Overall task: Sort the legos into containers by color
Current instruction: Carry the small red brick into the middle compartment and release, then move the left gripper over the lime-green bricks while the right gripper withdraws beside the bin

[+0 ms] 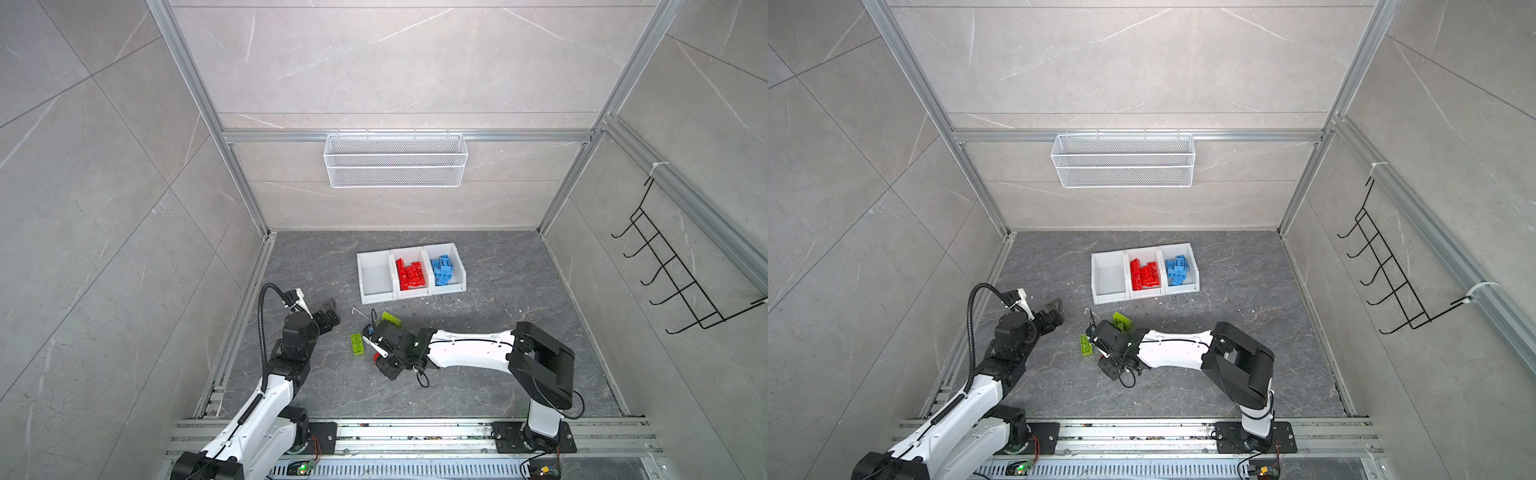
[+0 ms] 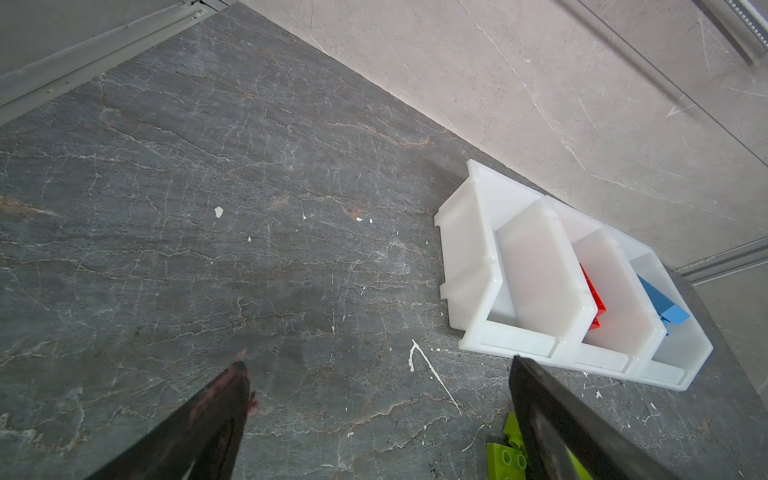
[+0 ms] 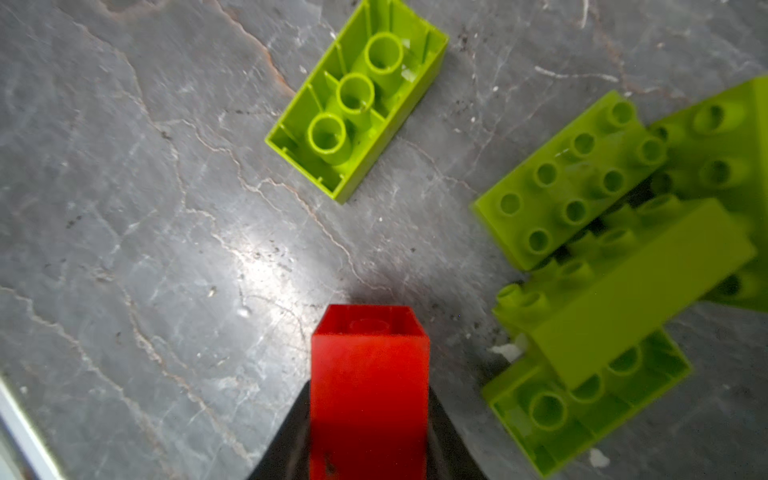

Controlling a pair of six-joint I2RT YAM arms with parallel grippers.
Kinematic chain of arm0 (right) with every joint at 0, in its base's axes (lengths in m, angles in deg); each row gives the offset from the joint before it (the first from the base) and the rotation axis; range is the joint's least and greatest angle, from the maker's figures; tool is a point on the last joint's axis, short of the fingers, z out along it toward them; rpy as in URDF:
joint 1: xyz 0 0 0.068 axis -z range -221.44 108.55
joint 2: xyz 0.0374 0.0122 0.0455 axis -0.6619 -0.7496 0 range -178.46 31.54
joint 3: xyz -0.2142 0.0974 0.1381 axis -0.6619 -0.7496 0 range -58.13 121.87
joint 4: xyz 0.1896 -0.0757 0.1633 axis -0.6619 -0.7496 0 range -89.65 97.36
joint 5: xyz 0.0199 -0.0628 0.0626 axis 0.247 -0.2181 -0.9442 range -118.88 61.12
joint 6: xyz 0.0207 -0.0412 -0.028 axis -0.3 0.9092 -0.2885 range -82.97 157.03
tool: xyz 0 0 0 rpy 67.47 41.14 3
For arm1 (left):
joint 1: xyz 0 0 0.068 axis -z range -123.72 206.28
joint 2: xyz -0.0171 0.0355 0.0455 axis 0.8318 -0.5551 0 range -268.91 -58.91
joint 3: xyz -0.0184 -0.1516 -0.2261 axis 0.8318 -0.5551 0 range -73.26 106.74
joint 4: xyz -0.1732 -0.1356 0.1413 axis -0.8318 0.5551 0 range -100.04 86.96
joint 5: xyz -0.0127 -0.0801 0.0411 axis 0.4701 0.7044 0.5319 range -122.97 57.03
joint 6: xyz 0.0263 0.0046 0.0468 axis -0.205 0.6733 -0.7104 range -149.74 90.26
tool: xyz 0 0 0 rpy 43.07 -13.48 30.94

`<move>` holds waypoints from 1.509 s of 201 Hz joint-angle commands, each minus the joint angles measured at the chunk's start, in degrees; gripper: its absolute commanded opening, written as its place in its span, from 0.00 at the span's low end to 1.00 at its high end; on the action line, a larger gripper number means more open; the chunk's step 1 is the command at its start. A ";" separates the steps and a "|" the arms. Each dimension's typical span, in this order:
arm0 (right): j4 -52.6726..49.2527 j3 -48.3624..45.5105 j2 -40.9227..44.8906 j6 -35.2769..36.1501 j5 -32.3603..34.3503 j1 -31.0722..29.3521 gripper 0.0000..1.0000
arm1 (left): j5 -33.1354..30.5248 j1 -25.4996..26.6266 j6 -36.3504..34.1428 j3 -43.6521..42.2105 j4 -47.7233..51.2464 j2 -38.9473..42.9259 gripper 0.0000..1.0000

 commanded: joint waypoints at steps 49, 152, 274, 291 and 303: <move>-3.12 1.53 11.67 -0.78 -0.29 5.07 0.23 | 1.34 -0.21 0.05 1.24 -1.64 -1.33 0.99; 0.66 21.50 -4.66 3.04 -9.97 30.94 0.20 | 0.70 -0.12 -1.83 3.48 1.52 -2.89 0.99; -3.70 36.64 -20.50 2.98 -9.38 35.42 0.42 | -1.07 1.69 1.61 13.67 19.56 -5.64 1.00; -3.41 36.01 -19.62 2.94 -9.54 35.52 0.57 | -1.26 3.34 1.65 15.99 24.95 -6.32 0.99; -3.07 35.04 -18.17 2.94 -9.91 35.53 0.62 | -1.00 5.08 1.44 17.22 28.66 -6.81 0.99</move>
